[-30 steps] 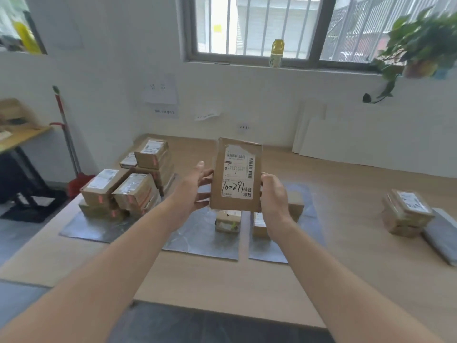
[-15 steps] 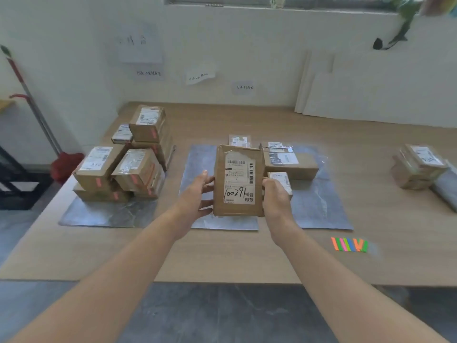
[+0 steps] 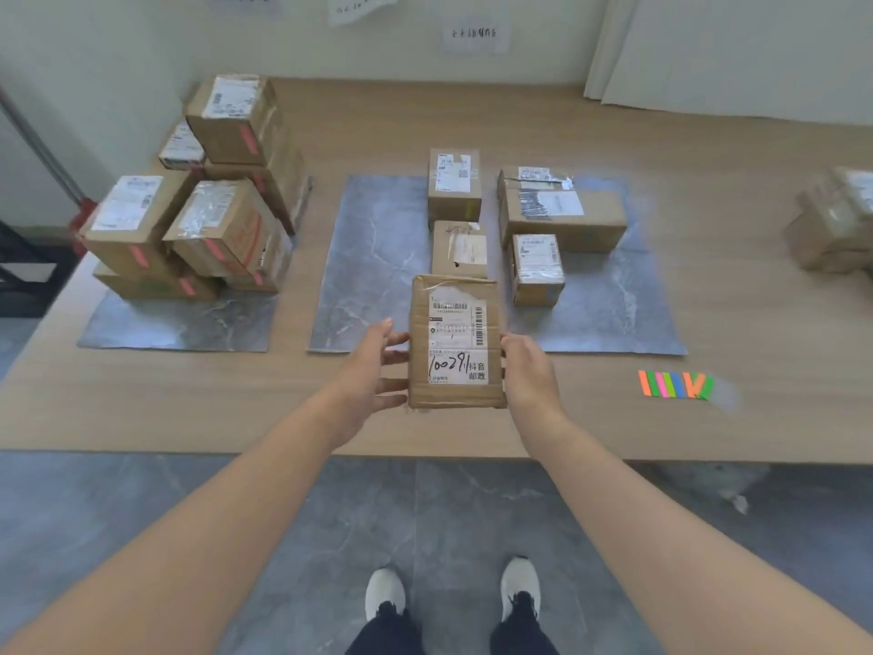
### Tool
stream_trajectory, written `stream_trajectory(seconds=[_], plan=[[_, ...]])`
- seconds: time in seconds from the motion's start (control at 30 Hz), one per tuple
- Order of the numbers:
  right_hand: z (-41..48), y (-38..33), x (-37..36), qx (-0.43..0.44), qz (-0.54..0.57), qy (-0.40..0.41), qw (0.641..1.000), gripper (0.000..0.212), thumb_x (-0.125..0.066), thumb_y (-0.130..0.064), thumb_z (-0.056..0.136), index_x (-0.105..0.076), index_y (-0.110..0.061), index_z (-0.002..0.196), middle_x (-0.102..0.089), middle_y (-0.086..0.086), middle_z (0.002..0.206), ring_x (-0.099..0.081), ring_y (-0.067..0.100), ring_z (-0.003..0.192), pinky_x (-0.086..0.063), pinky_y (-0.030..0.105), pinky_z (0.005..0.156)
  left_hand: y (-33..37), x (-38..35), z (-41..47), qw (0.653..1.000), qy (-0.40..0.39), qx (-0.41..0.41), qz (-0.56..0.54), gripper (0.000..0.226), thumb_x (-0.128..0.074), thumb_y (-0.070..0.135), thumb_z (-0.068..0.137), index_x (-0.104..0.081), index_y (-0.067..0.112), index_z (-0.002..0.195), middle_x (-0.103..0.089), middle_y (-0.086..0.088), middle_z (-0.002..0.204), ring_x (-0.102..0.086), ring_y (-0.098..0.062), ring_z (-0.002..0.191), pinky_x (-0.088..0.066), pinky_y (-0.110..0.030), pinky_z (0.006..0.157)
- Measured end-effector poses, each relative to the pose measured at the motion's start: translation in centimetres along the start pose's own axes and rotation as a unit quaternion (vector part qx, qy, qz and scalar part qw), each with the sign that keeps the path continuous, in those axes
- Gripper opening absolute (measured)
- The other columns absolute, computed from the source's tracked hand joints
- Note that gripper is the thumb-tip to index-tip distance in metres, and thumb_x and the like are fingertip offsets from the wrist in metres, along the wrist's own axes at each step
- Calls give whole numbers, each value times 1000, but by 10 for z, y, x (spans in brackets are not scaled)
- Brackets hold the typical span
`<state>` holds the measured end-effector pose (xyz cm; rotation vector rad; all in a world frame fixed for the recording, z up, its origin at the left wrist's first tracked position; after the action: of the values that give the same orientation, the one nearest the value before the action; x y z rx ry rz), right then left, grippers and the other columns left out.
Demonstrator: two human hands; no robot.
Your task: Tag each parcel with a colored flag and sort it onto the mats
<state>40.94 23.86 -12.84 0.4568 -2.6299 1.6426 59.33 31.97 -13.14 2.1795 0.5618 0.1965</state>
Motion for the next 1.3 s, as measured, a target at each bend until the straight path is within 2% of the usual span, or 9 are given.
stream_trajectory(seconds=[0.1, 0.4, 0.57, 0.63, 0.73, 0.9, 1.0, 1.1, 1.3], plan=[[5, 22, 3, -24, -20, -6, 999, 42, -39, -39, 92, -69, -12, 99, -76, 9, 98, -70, 26, 90, -50, 37, 70, -19, -3, 9, 1000, 4, 27, 6, 51, -37, 57, 100, -62, 20, 126, -67, -6, 127, -66, -40, 112, -49, -54, 104], [14, 77, 14, -71, -40, -8, 997, 40, -37, -31, 99, -67, -5, 98, -72, -3, 88, -59, 14, 81, -44, 32, 71, -73, -20, 33, 996, 14, 88, 5, 44, -37, 54, 101, -65, 24, 118, -58, -9, 115, -64, -36, 104, -49, -53, 104], [12, 95, 18, -86, -43, -40, 995, 38, -34, -28, 106, -71, -24, 97, -72, -19, 93, -61, -1, 86, -42, 12, 65, -95, -27, 41, 994, 6, 105, 6, 40, -39, 54, 101, -65, 26, 112, -58, -9, 111, -64, -33, 100, -50, -53, 104], [10, 95, 18, -95, -48, -63, 992, 32, -35, -28, 108, -67, -33, 108, -63, -28, 107, -56, -7, 96, -40, 8, 79, -97, -30, 44, 995, 3, 103, 2, 38, -39, 53, 101, -64, 25, 110, -58, -9, 111, -64, -32, 98, -51, -50, 101], [13, 94, 18, -98, -53, -86, 990, 43, -37, -33, 107, -51, -26, 148, -45, -18, 152, -40, 3, 139, -26, 22, 107, -97, -33, 48, 995, 5, 100, 1, 37, -40, 51, 101, -65, 25, 110, -59, -9, 109, -65, -30, 98, -53, -44, 93], [16, 96, 23, -99, -45, -68, 992, 41, -36, -32, 107, -57, -22, 141, -52, -14, 145, -42, 5, 134, -30, 24, 101, -93, -32, 49, 995, 34, 84, 43, 43, -38, 50, 102, -65, 22, 120, -57, -8, 120, -57, -32, 120, -48, -49, 106], [18, 93, 32, -93, -32, -11, 995, 41, -38, -31, 107, -61, 1, 121, -68, -4, 118, -53, 20, 127, -44, 28, 91, -73, -36, 49, 995, 55, 43, 74, 46, -36, 46, 103, -59, 19, 133, -51, -9, 136, -47, -28, 130, -40, -47, 113], [19, 85, 46, -90, -23, 35, 995, 45, -41, -31, 105, -57, 6, 125, -57, 22, 133, -54, 33, 125, -41, 46, 106, -46, -44, 44, 994, 67, -6, 82, 40, -40, 44, 101, -61, 22, 127, -51, -5, 137, -46, -20, 126, -36, -43, 116], [23, 69, 88, -62, 14, 92, 994, 46, -42, -30, 104, -52, 6, 130, -54, 25, 136, -51, 42, 125, -40, 55, 107, 7, -90, 33, 994, 28, -99, 41, 29, -42, 33, 101, -67, 25, 112, -54, -1, 132, -46, -21, 131, -37, -43, 116]])
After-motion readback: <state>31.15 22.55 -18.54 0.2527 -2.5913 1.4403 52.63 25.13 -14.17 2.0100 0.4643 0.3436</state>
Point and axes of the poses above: each hand's wrist, its own z-axis towards the middle knuckle, its own x-axis out of the back of the hand, y = z × x, the point moved 4 cm from there along z, towards the middle knuckle
